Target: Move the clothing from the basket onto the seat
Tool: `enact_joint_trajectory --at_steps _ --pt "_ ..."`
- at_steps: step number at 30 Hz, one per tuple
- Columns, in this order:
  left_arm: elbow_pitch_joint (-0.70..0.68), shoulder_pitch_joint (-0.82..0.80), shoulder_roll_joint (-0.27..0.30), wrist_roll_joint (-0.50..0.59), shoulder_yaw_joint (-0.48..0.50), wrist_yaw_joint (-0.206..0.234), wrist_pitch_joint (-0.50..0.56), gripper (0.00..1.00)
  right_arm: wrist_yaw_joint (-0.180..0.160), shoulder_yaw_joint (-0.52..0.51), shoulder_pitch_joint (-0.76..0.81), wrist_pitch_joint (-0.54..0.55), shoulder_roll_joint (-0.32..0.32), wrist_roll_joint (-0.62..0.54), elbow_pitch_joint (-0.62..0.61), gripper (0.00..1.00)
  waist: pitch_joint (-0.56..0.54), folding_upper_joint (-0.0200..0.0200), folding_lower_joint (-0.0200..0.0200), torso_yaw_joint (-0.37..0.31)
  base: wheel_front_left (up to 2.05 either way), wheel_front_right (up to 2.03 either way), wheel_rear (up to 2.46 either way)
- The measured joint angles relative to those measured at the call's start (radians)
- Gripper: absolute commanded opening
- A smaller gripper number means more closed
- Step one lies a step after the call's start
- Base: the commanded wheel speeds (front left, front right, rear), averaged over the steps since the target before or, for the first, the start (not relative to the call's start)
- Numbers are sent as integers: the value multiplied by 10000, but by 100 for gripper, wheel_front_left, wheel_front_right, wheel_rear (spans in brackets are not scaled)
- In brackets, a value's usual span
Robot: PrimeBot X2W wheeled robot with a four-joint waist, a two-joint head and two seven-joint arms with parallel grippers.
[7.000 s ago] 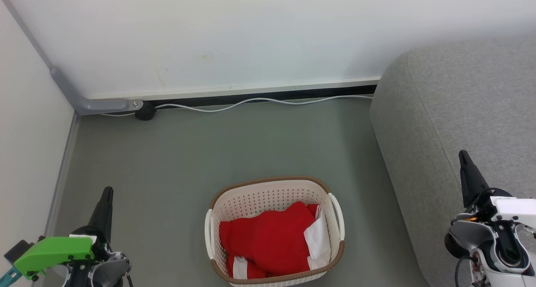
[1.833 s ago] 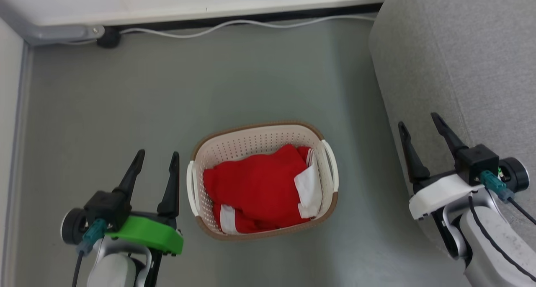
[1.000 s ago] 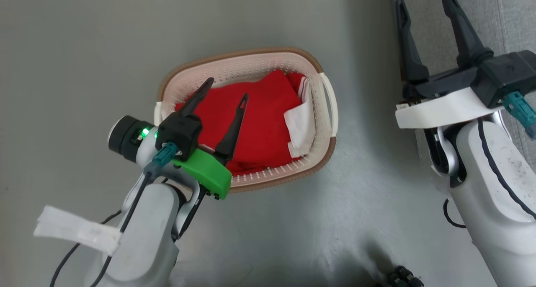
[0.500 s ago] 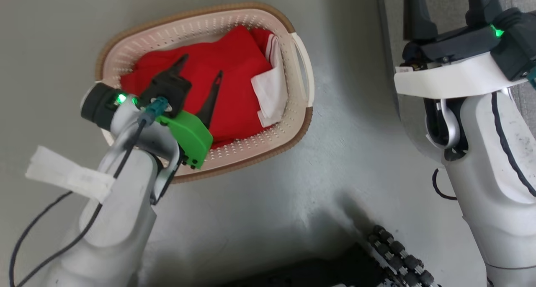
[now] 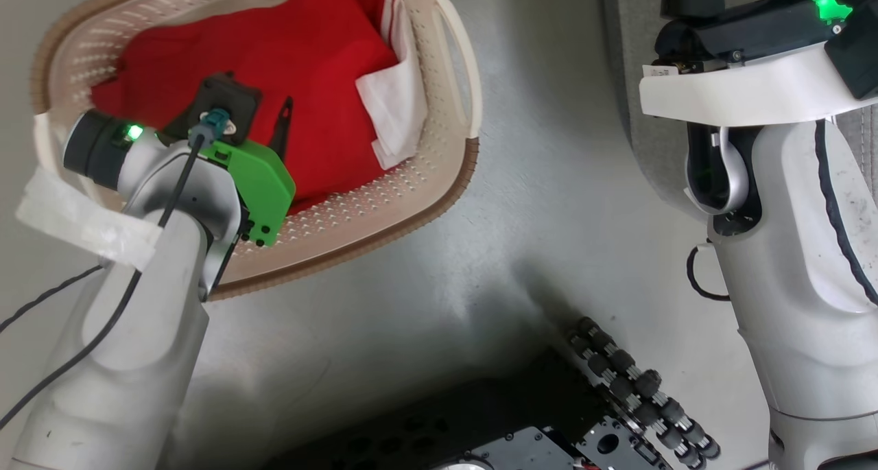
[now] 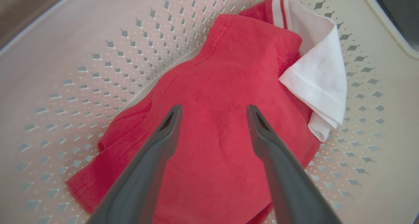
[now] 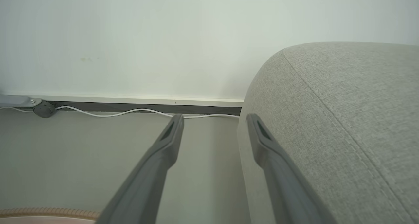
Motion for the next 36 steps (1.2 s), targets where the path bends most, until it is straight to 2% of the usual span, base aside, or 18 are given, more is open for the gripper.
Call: enact_joint_trajectory --at_steps 10,16,22,28,29,30,31,33,36 --pt "232 -286 52 -59 299 102 399 100 105 -82 -36 0 182 4 61 100 538 0 0 -539 0 0 0" --pt "447 -285 -98 -823 539 92 713 100 230 -111 -36 0 207 8 104 100 671 0 0 -712 0 0 0" --pt "570 -286 178 -780 648 77 821 100 318 -192 -36 0 247 21 109 100 827 0 0 -837 0 0 0" --pt "633 -311 198 -807 660 42 874 100 362 -270 -36 0 247 19 155 100 878 0 0 -892 0 0 0" --pt "654 -323 203 -809 652 36 874 96 420 -270 -36 0 249 19 163 100 883 0 0 -896 0 0 0" --pt "677 -337 207 -828 637 27 874 50 426 -268 -36 0 251 19 165 100 888 0 -1 -899 0 0 0" --pt "711 -349 207 -895 621 -23 876 27 430 -268 -36 0 253 19 171 100 892 0 0 -902 0 0 0" --pt "807 -360 173 -1202 640 -42 886 0 479 -276 -36 0 257 19 173 100 900 0 0 -908 0 0 0" --pt "855 -368 201 -1214 548 -56 802 0 518 -282 -36 0 267 21 180 100 913 0 0 -932 0 0 0"
